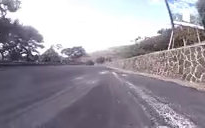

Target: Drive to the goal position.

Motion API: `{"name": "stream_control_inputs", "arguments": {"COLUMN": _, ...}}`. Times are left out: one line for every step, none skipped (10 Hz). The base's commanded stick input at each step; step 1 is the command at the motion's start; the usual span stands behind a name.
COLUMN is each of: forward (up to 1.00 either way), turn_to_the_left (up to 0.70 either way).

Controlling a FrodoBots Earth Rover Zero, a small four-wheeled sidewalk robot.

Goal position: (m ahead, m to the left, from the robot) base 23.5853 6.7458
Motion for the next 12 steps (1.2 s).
{"name": "stream_control_inputs", "arguments": {"forward": 0.7, "turn_to_the_left": 0.0}}
{"name": "stream_control_inputs", "arguments": {"forward": 0.7, "turn_to_the_left": 0.0}}
{"name": "stream_control_inputs", "arguments": {"forward": 0.7, "turn_to_the_left": 0.0}}
{"name": "stream_control_inputs", "arguments": {"forward": 0.7, "turn_to_the_left": 0.0}}
{"name": "stream_control_inputs", "arguments": {"forward": 0.7, "turn_to_the_left": 0.0}}
{"name": "stream_control_inputs", "arguments": {"forward": 0.7, "turn_to_the_left": 0.0}}
{"name": "stream_control_inputs", "arguments": {"forward": 0.7, "turn_to_the_left": 0.0}}
{"name": "stream_control_inputs", "arguments": {"forward": 0.7, "turn_to_the_left": 0.0}}
{"name": "stream_control_inputs", "arguments": {"forward": 0.7, "turn_to_the_left": 0.0}}
{"name": "stream_control_inputs", "arguments": {"forward": 0.7, "turn_to_the_left": 0.0}}
{"name": "stream_control_inputs", "arguments": {"forward": 0.7, "turn_to_the_left": 0.0}}
{"name": "stream_control_inputs", "arguments": {"forward": 0.7, "turn_to_the_left": 0.0}}
